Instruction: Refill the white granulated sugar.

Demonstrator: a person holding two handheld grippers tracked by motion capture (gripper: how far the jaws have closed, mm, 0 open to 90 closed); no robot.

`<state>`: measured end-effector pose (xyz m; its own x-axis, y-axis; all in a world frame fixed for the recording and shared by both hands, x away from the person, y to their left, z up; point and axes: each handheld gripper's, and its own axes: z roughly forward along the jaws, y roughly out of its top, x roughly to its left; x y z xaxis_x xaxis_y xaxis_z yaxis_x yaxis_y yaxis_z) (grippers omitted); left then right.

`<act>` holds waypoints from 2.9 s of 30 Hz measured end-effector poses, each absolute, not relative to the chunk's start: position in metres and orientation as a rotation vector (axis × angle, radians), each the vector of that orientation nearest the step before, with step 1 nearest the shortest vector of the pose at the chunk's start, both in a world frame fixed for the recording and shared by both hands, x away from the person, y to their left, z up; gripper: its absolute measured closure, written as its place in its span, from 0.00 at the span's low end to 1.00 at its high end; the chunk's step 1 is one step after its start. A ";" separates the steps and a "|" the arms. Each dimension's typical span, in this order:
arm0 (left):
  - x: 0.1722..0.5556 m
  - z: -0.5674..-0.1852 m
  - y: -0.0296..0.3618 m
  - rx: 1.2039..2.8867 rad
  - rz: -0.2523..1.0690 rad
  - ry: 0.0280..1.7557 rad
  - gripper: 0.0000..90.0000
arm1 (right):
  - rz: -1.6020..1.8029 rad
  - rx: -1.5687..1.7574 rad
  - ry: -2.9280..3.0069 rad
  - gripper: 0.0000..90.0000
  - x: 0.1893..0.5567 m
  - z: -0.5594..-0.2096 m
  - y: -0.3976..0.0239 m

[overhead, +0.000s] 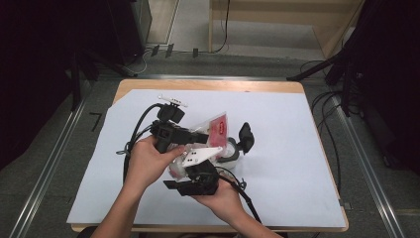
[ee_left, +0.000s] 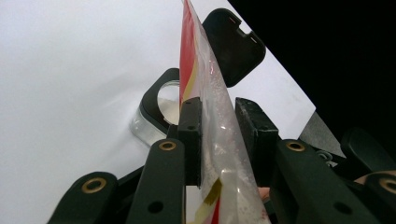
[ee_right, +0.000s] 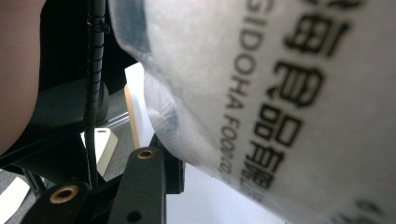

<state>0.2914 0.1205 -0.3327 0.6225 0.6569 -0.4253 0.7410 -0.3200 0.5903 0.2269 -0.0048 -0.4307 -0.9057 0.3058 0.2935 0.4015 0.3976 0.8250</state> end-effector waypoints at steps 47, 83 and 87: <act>0.291 -0.331 0.120 2.052 -0.130 1.096 0.82 | -1.546 -0.646 -2.546 0.70 0.226 -0.429 -0.004; 0.290 -0.332 0.122 2.047 -0.116 1.102 0.83 | -1.544 -0.644 -2.563 0.70 0.226 -0.430 -0.002; 0.289 -0.333 0.122 2.040 -0.112 1.106 0.83 | -1.540 -0.636 -2.566 0.70 0.226 -0.430 -0.002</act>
<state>0.2894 0.1223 -0.3327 0.6147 0.6682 -0.4191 0.7389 -0.3020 0.6023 0.2260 -0.0023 -0.4301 -0.9104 0.3066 0.2779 0.3894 0.4076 0.8260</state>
